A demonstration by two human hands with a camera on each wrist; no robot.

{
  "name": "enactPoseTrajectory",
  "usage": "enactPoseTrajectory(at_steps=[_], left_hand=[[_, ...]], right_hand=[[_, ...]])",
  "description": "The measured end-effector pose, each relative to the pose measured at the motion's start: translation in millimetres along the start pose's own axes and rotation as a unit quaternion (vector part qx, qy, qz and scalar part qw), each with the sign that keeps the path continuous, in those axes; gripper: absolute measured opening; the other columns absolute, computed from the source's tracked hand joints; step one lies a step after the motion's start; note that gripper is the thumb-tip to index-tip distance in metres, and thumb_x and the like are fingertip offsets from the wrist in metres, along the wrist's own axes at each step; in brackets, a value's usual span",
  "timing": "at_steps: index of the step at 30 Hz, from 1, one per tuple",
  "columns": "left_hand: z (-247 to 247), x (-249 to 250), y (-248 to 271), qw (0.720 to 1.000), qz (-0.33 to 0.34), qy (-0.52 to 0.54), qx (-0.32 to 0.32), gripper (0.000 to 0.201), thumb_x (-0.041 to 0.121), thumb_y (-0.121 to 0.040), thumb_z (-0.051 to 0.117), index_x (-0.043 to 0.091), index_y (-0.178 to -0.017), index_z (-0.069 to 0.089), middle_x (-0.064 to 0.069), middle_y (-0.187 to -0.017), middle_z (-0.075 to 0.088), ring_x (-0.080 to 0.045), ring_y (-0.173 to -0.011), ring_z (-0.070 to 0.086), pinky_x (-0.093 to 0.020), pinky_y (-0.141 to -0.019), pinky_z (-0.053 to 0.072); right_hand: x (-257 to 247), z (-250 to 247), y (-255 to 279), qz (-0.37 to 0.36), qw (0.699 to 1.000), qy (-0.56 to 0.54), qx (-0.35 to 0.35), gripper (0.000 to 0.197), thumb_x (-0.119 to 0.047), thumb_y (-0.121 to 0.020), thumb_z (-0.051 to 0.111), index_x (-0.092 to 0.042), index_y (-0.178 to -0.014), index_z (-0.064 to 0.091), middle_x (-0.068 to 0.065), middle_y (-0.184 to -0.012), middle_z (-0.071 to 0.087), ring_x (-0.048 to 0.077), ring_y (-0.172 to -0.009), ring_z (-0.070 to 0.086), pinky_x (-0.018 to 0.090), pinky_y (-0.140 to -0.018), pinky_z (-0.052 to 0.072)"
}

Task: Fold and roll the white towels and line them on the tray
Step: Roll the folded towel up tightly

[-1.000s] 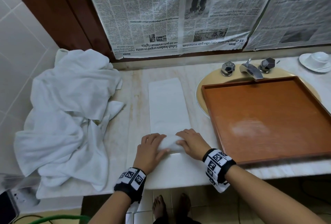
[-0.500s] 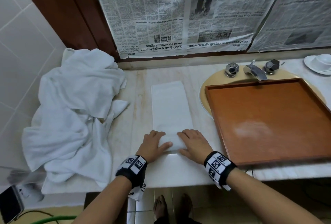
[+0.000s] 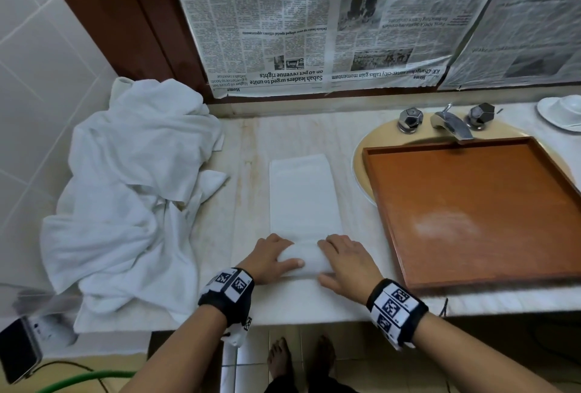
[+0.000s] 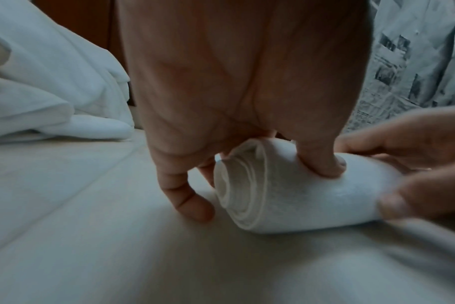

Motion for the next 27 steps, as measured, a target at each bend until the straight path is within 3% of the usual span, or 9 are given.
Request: enactPoseTrajectory(at_steps=[3, 7, 9, 11, 14, 17, 20, 23, 27], left_hand=[[0, 1, 7, 0.999, -0.005, 0.004, 0.041, 0.087, 0.086, -0.068, 0.043, 0.039, -0.141, 0.046, 0.006, -0.132, 0.042, -0.021, -0.125, 0.038, -0.040, -0.107, 0.035], [-5, 17, 22, 0.977, 0.067, -0.117, 0.167, 0.073, 0.078, -0.082, 0.041, 0.042, -0.146, 0.037, 0.012, -0.143, 0.037, -0.018, -0.128, 0.032, -0.040, -0.100, 0.037], [-4, 15, 21, 0.981, 0.059, -0.099, 0.155, 0.077, 0.081, -0.078, 0.035, 0.043, -0.144, 0.040, 0.013, -0.141, 0.042, -0.017, -0.129, 0.033, -0.039, -0.100, 0.036], [-2, 11, 14, 0.990, 0.044, -0.064, 0.114, 0.082, 0.085, -0.072, 0.035, 0.042, -0.142, 0.044, 0.012, -0.136, 0.046, -0.016, -0.126, 0.036, -0.038, -0.101, 0.037], [-6, 6, 3, 0.998, 0.027, -0.022, 0.061, 0.087, 0.087, -0.066, 0.041, 0.041, -0.140, 0.049, 0.008, -0.130, 0.051, -0.018, -0.122, 0.041, -0.040, -0.104, 0.038], [-6, 0, -8, 1.000, 0.012, -0.006, 0.024, 0.086, 0.089, -0.066, 0.044, 0.040, -0.137, 0.052, 0.005, -0.126, 0.054, -0.021, -0.124, 0.046, -0.042, -0.107, 0.037], [-6, 1, -9, 1.000, -0.005, 0.008, 0.016, 0.090, 0.089, -0.067, 0.041, 0.037, -0.140, 0.049, 0.003, -0.134, 0.052, -0.023, -0.127, 0.045, -0.042, -0.109, 0.036], [-12, 14, 2, 0.996, 0.014, -0.018, 0.081, 0.083, 0.082, -0.076, 0.046, 0.038, -0.146, 0.039, 0.009, -0.145, 0.038, -0.020, -0.131, 0.034, -0.043, -0.106, 0.036], [-12, 17, 11, 0.989, 0.058, -0.021, 0.134, 0.077, 0.086, -0.074, 0.041, 0.043, -0.137, 0.048, 0.014, -0.135, 0.045, -0.017, -0.123, 0.038, -0.039, -0.102, 0.039]], right_hand=[[10, 7, -5, 0.033, 0.997, -0.067, -0.021, 0.056, -0.045, -0.086, 0.059, -0.016, -0.133, 0.050, 0.003, -0.126, 0.050, 0.025, -0.116, 0.047, 0.036, -0.094, 0.042], [23, 5, -24, 0.097, 0.972, -0.180, -0.118, 0.057, -0.055, -0.077, 0.060, -0.018, -0.121, 0.061, -0.001, -0.110, 0.045, 0.022, -0.113, 0.045, 0.036, -0.095, 0.042], [27, 9, -28, 0.111, 0.957, -0.195, -0.182, 0.068, -0.065, -0.063, 0.054, -0.020, -0.112, 0.066, 0.000, -0.108, 0.044, 0.025, -0.114, 0.045, 0.038, -0.095, 0.044], [30, 10, -27, 0.116, 0.954, -0.181, -0.207, 0.063, -0.062, -0.069, 0.057, -0.020, -0.115, 0.064, 0.004, -0.114, 0.046, 0.027, -0.117, 0.045, 0.041, -0.095, 0.044], [19, -9, -22, 0.049, 0.992, -0.077, -0.085, 0.061, -0.050, -0.082, 0.057, -0.019, -0.134, 0.049, 0.003, -0.129, 0.042, 0.024, -0.120, 0.040, 0.042, -0.097, 0.039], [0, -12, -15, -0.023, 1.000, 0.020, -0.005, 0.056, -0.045, -0.079, 0.058, -0.015, -0.126, 0.051, 0.005, -0.125, 0.049, 0.028, -0.112, 0.049, 0.040, -0.089, 0.041], [5, -4, -22, -0.016, 1.000, 0.010, -0.017, 0.052, -0.042, -0.083, 0.061, -0.014, -0.125, 0.053, 0.005, -0.121, 0.052, 0.027, -0.111, 0.050, 0.040, -0.091, 0.040], [15, -1, -30, 0.017, 0.994, -0.092, -0.062, 0.049, -0.045, -0.087, 0.060, -0.018, -0.129, 0.055, 0.002, -0.121, 0.052, 0.022, -0.114, 0.047, 0.036, -0.096, 0.037], [21, 2, -35, 0.067, 0.966, -0.191, -0.158, 0.046, -0.042, -0.090, 0.061, -0.016, -0.127, 0.058, 0.006, -0.122, 0.053, 0.024, -0.115, 0.050, 0.035, -0.096, 0.039]])
Point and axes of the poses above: each hand's wrist, its own y-axis away from the middle knuckle, its own z-axis out of the palm, x = y × z, the point moved 9 cm from there along -y, towards the middle knuckle
